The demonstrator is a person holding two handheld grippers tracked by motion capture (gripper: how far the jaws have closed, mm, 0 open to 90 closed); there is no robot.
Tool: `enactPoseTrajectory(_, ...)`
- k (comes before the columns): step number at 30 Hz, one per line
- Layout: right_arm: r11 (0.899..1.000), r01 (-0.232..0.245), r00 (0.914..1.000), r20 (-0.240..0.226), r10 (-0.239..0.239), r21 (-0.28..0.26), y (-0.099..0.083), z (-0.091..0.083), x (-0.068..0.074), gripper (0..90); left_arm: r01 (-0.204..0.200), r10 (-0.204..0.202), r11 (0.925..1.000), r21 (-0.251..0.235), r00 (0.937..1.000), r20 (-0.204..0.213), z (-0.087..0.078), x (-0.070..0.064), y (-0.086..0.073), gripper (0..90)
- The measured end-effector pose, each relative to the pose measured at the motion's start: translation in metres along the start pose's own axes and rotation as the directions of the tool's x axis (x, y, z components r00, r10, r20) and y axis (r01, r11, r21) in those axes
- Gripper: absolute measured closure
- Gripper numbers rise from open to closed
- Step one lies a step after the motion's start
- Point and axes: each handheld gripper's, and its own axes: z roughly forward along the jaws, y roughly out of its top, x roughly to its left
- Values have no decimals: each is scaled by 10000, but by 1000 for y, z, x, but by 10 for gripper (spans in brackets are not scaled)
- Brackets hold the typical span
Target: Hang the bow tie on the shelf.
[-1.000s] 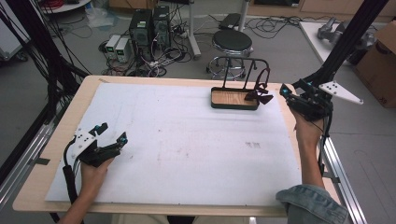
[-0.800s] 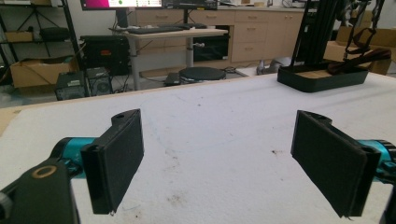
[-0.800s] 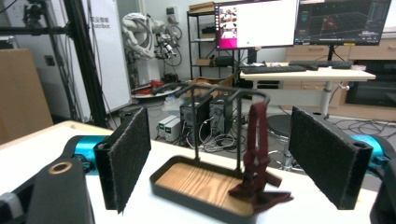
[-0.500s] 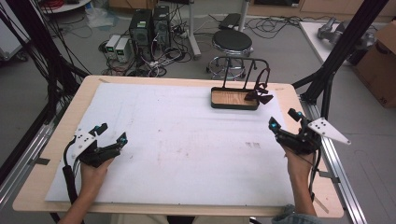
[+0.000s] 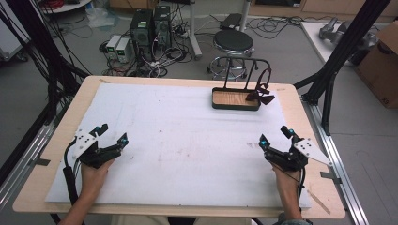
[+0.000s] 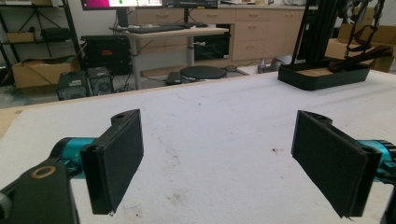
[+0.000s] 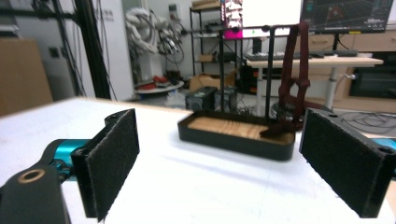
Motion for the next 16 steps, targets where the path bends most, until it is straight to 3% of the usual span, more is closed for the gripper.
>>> enactPoseTrajectory(4, 9978, -112, 9999, -98, 118, 660, -11, 4, 5, 112, -2, 2, 10000, -12, 10000, 7, 0, 0, 0, 172)
enactPoseTrajectory(8, 9935, -21, 10000, 84, 12, 1140, -20, 7, 8, 112, -10, 10, 10000, -17, 10000, 9, 0, 0, 0, 172)
enactPoseTrajectory(16, 9922, -65, 10000, 70, 56, 1242, -24, 7, 6, 112, -80, 80, 10000, 14, 9999, -62, 0, -1, 0, 173)
